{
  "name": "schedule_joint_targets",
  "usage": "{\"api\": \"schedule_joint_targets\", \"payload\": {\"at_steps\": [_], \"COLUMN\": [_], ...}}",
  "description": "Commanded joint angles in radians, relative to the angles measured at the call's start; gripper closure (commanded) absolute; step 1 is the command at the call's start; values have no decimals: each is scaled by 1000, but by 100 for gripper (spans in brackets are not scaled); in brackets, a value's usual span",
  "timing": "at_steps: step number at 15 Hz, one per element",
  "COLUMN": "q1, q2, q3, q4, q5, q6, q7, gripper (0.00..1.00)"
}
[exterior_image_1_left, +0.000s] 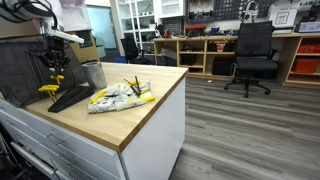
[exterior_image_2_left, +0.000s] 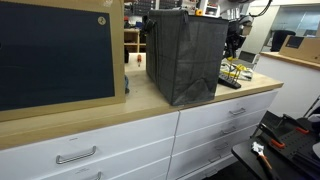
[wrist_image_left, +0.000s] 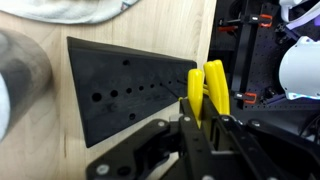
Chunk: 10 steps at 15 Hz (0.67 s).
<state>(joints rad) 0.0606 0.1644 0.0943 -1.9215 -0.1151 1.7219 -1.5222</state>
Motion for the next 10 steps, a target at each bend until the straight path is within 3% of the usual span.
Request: {"api": "schedule_joint_targets", "payload": {"at_steps": [1, 10], "q1": [9, 19], "q2": [12, 17], "q3": [8, 8], "q4": [28, 41], "q5": [-21, -27], "q6": [-7, -15], "q7": [30, 32], "gripper": [96, 96]}}
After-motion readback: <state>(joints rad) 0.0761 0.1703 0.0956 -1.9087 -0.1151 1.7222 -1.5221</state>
